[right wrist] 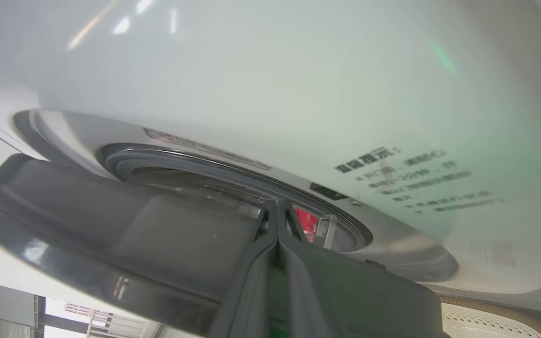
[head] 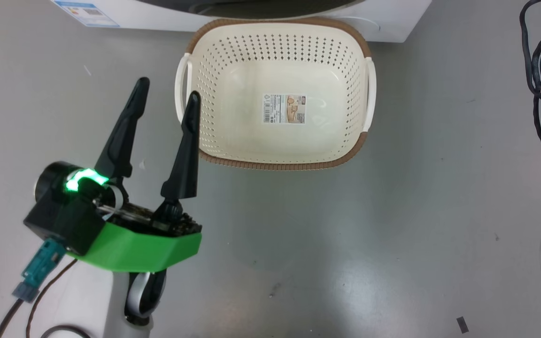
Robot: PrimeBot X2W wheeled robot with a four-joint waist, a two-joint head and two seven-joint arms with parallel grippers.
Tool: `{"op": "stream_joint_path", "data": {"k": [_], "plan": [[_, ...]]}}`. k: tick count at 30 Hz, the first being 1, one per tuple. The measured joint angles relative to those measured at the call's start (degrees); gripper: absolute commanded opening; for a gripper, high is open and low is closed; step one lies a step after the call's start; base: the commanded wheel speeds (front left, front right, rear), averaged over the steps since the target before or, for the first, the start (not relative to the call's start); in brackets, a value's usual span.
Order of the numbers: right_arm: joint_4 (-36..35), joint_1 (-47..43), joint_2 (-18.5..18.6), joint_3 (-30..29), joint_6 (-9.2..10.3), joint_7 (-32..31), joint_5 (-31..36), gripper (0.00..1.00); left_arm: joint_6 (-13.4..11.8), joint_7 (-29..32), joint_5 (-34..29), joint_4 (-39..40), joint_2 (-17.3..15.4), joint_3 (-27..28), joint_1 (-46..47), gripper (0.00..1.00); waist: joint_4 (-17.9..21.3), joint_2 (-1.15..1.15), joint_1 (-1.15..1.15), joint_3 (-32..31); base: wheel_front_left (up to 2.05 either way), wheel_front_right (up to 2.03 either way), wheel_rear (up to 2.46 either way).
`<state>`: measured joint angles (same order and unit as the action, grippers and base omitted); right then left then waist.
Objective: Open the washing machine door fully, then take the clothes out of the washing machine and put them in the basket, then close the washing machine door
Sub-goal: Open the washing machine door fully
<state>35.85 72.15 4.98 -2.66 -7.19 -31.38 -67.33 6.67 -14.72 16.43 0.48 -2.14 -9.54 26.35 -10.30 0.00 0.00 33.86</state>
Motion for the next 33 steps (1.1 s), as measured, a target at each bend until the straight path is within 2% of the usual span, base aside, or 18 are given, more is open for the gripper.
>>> {"op": "stream_joint_path", "data": {"k": [33], "plan": [[-3.2, -10.7, 0.0, 6.7, 0.09, -0.3, -8.5, 0.00, 0.4, 0.0, -0.2, -2.5, 0.2, 0.2, -1.2, 1.00, 1.8, 0.00, 0.00, -6.4, 0.00, 0.00, 0.00]]}}
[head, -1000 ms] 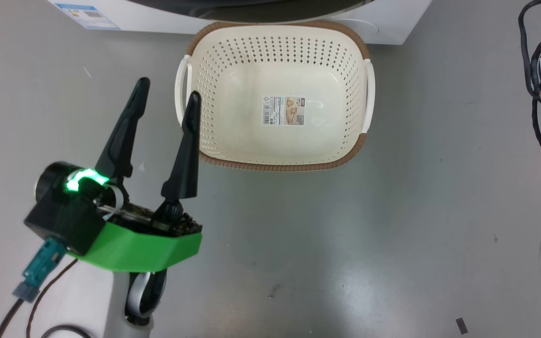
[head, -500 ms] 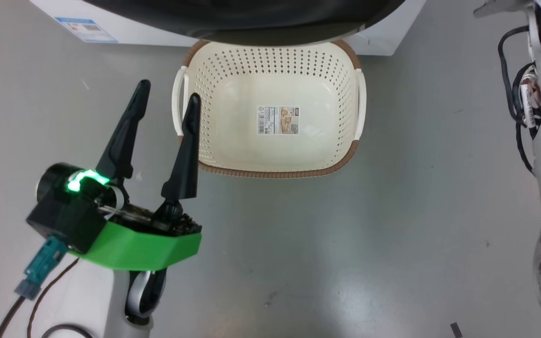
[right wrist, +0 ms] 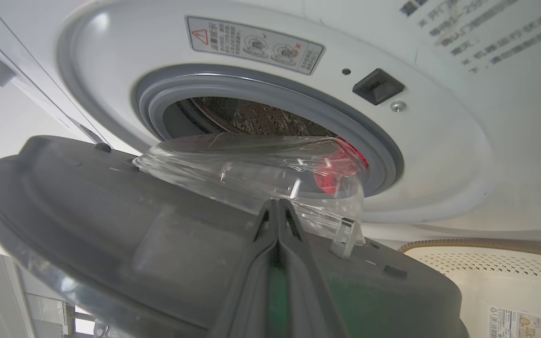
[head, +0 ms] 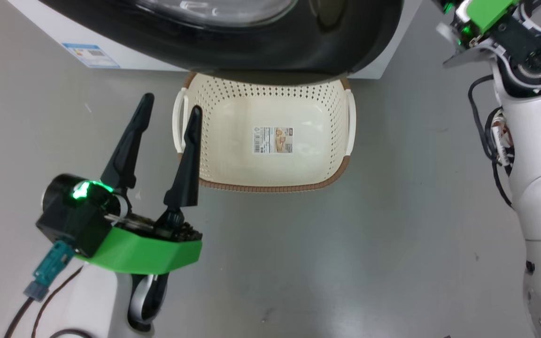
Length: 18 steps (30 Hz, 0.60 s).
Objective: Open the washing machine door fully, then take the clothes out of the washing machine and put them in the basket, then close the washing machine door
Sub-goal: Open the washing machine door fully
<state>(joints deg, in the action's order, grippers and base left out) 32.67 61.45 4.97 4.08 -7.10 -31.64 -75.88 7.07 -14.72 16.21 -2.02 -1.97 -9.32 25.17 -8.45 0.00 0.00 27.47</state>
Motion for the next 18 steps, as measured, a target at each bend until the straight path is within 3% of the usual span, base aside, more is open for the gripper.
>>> {"op": "stream_joint_path", "data": {"k": [18], "plan": [[0.2, -7.7, -0.4, 5.8, 0.00, 0.1, -3.0, 0.00, -0.7, 0.1, -0.1, -1.7, -0.3, -0.1, -4.3, 1.00, 0.8, 0.00, 0.00, -7.8, 0.00, 0.00, 0.00]]}}
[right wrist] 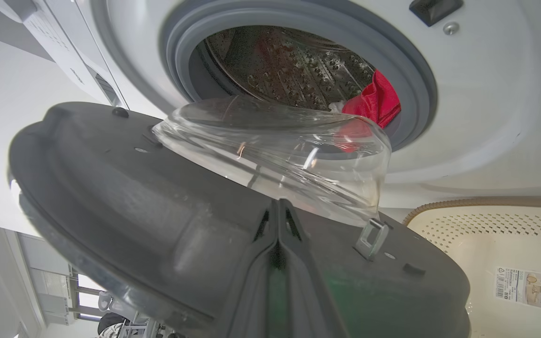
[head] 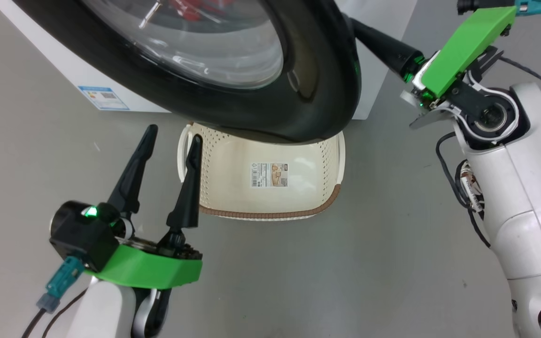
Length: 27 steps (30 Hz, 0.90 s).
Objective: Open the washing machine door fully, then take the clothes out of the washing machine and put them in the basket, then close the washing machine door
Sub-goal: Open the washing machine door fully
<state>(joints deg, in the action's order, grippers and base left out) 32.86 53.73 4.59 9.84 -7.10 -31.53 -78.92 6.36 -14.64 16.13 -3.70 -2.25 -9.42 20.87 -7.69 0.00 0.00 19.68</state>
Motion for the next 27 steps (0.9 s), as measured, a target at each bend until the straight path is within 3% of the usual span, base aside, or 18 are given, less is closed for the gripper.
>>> {"op": "stream_joint_path", "data": {"k": [15, 16, 18, 19, 20, 27], "plan": [[0.4, -1.0, -0.4, 2.6, 0.00, 3.7, 0.2, 0.00, -0.8, 0.4, 0.5, 0.2, -0.3, -0.1, -1.0, 1.00, 0.8, 0.00, 0.00, -1.1, 0.00, 0.00, 0.00], [0.3, -1.0, -0.4, 2.9, 0.00, 4.7, 1.4, 0.12, -0.9, 0.5, 0.6, 0.4, -0.4, 0.0, -1.1, 1.00, 1.0, 0.00, 0.00, -1.0, 0.00, 0.00, 0.00], [-0.3, -1.2, -0.4, 3.0, 0.00, 6.7, 2.1, 0.50, -0.9, 0.5, 0.7, 0.9, -0.6, 0.0, -1.2, 1.00, 1.3, 0.00, 0.00, -0.9, 0.00, 0.00, 0.00], [-0.9, -1.3, -0.4, 3.0, 0.00, 8.2, 2.7, 0.95, -0.9, 0.5, 0.7, 1.1, -0.6, 0.0, -1.2, 1.00, 1.4, 0.00, 0.00, -0.7, 0.00, 0.00, 0.00], [-1.4, -1.4, -0.3, 3.2, 0.00, 9.7, 4.0, 1.00, -1.1, 0.5, 0.9, 1.3, -0.6, 0.1, -1.2, 1.00, 1.6, 0.00, 0.00, -0.6, 0.00, 0.00, 0.00], [-3.9, -3.3, 1.5, 5.5, -0.01, 22.8, 13.3, 1.00, -1.4, 0.5, 2.2, 1.7, -0.6, 0.8, -1.2, 1.00, 2.8, 0.00, 0.00, -0.2, 0.00, 0.00, 0.00]]}}
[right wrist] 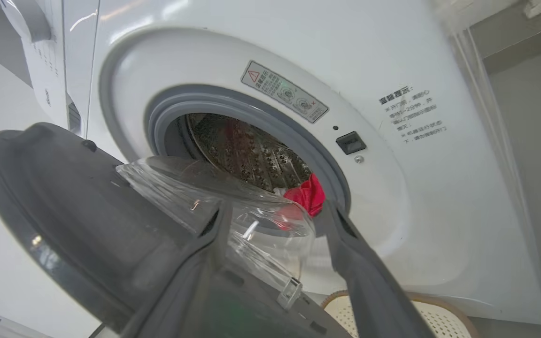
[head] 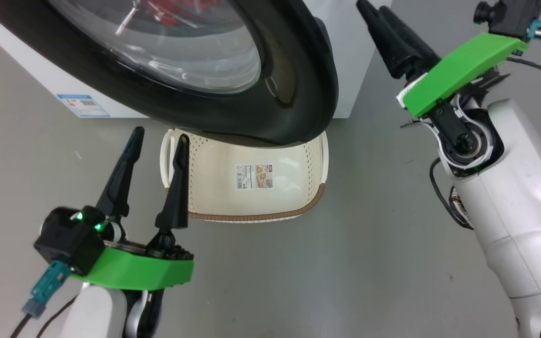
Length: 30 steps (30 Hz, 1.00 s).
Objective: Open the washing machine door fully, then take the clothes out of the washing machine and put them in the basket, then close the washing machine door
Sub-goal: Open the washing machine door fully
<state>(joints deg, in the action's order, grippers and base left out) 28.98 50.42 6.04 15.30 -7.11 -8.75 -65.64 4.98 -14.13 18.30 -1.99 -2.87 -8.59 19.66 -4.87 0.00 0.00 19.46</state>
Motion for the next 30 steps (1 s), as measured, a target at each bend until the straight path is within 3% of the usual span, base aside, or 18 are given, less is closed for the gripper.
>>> {"op": "stream_joint_path", "data": {"k": [7, 11, 15, 20, 25, 30], "plan": [[1.3, -1.4, 3.2, 4.2, 0.00, 14.6, 15.3, 1.00, -1.0, -0.1, 0.0, 0.6, 0.0, 1.1, 0.0, 1.00, 1.3, 0.00, 0.00, 0.0, 0.00, 0.00, 0.00], [3.6, -2.1, 3.2, 3.5, -0.01, 20.5, 25.1, 1.00, -1.5, -0.2, -0.2, 0.7, -0.1, 1.6, -0.1, 1.00, 2.2, 0.00, 0.00, 0.0, 0.00, 0.00, 0.00], [3.5, -4.4, 2.2, -0.9, -0.02, 22.6, 34.7, 1.00, -2.2, -0.2, -0.2, 1.0, -0.1, 2.3, -0.9, 1.00, 2.9, 0.00, 0.00, -0.1, 0.00, 0.00, 0.00], [-2.2, -10.4, -0.8, -6.9, -0.02, 23.4, 45.3, 1.00, -2.5, -0.4, -0.8, 1.0, -0.4, 2.9, -1.2, 1.00, 3.4, 0.00, 0.00, -0.4, 0.00, 0.00, 0.00], [-9.7, -17.8, -2.1, -10.8, -0.10, 23.4, 52.3, 1.00, -2.5, -0.6, -0.8, 1.5, -0.4, 3.6, -2.1, 1.00, 3.8, 0.00, 0.00, -0.5, 0.00, 0.00, 0.00], [-16.9, -23.8, -2.5, -10.8, -0.10, 23.4, 55.4, 1.00, -2.4, -0.6, -1.5, 1.6, -0.3, 3.9, -2.3, 1.00, 4.0, 0.00, 0.00, -0.5, 0.00, 0.00, 0.00]]}}
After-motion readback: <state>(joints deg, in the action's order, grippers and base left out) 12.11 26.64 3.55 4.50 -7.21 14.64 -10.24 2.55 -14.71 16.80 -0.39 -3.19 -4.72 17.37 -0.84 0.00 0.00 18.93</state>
